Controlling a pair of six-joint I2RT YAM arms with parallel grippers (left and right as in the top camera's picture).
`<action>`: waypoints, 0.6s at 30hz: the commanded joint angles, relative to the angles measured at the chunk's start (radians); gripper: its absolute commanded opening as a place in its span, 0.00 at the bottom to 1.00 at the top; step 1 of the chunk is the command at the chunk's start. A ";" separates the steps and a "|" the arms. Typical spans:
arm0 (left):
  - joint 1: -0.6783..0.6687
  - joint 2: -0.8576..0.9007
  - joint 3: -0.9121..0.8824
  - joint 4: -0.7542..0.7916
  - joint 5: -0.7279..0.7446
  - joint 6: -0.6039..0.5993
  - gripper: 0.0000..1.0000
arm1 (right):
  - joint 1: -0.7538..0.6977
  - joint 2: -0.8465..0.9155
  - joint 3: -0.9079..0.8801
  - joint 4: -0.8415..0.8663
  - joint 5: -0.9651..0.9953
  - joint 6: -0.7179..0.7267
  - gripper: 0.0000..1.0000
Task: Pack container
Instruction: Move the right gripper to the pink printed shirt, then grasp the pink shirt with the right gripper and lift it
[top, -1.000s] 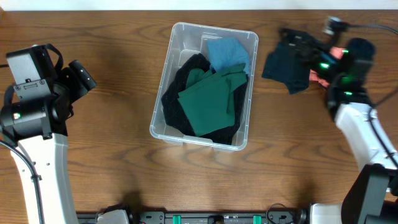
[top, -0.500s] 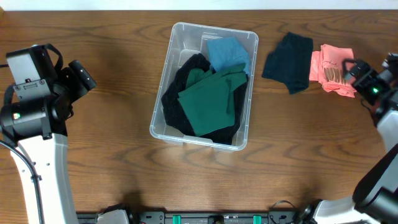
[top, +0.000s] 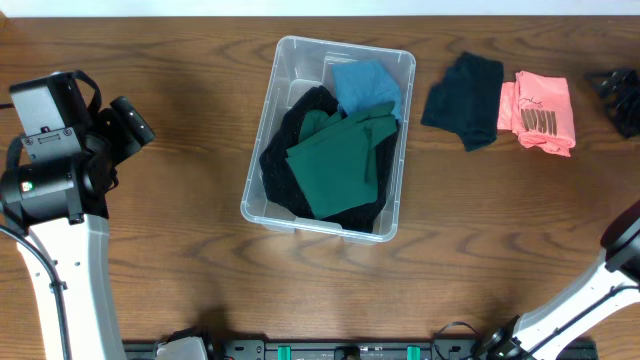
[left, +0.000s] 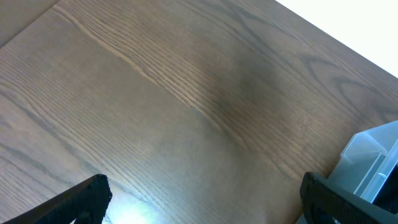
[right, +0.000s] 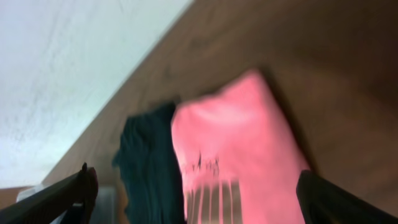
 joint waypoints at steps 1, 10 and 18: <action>0.003 0.005 -0.004 -0.002 -0.012 0.020 0.98 | 0.003 0.092 0.145 -0.096 0.006 -0.064 0.99; 0.003 0.005 -0.004 -0.002 -0.012 0.021 0.98 | 0.005 0.201 0.199 -0.248 0.111 -0.177 0.99; 0.003 0.005 -0.004 -0.002 -0.012 0.020 0.98 | 0.029 0.243 0.199 -0.353 0.180 -0.281 0.99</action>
